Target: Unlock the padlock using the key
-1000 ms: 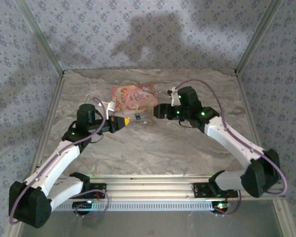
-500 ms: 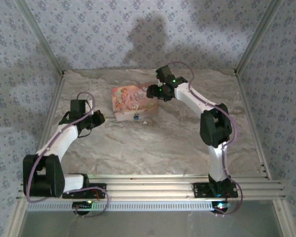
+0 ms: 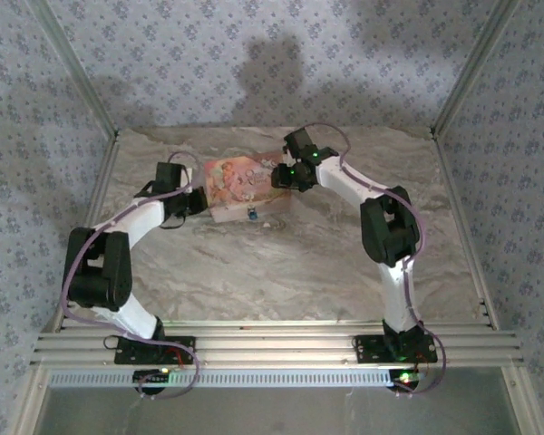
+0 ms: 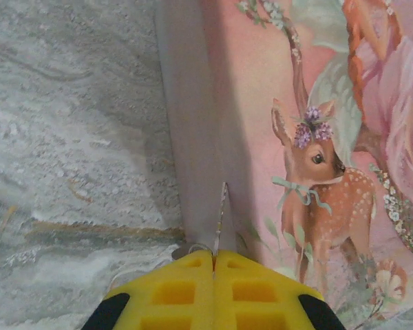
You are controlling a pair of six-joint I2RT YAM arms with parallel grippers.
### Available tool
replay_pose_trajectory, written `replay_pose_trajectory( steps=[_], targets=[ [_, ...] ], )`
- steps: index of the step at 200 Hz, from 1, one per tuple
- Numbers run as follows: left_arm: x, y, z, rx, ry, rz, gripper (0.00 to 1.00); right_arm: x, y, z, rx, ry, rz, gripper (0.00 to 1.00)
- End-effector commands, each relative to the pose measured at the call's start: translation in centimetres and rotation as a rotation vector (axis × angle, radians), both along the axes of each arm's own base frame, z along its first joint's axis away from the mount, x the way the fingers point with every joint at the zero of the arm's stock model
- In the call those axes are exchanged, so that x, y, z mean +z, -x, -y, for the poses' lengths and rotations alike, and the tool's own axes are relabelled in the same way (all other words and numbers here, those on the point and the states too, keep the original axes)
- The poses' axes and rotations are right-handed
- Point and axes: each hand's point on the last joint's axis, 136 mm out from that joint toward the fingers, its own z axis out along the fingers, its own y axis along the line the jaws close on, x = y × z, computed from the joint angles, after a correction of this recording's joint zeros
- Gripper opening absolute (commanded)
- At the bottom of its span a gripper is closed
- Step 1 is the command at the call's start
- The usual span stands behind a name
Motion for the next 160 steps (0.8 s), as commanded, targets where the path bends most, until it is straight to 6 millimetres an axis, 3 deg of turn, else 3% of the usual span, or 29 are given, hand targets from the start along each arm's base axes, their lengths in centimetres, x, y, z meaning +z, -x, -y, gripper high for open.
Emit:
replay_pose_trajectory(
  steps=[1,32,61,87,110,141,160],
  targets=[
    [0.6,0.4,4.0,-0.113,0.01,0.035,0.0,-3.2,5.1,0.3,0.064,0.034,-0.127,0.46],
    [1.1,3.1,7.2,-0.174,0.021,0.054,0.0,-2.9,8.5,2.0,0.036,0.038,-0.121,0.46],
    [1.7,4.7,8.1,-0.199,0.035,0.068,0.0,-1.5,10.1,3.7,0.009,0.047,-0.091,0.53],
    [2.5,5.2,7.7,-0.205,0.017,0.079,0.0,0.4,10.2,4.8,-0.018,0.065,-0.053,0.63],
    [3.1,5.8,6.7,-0.208,-0.011,0.086,0.0,3.1,10.2,5.7,-0.042,0.095,0.026,0.66],
    [3.5,7.1,5.0,-0.212,0.002,0.083,0.0,6.6,12.0,7.4,-0.097,0.132,0.148,0.67],
    [4.1,8.3,4.9,-0.258,0.062,0.104,0.0,6.2,14.2,8.4,-0.108,0.162,0.169,0.67]
  ],
)
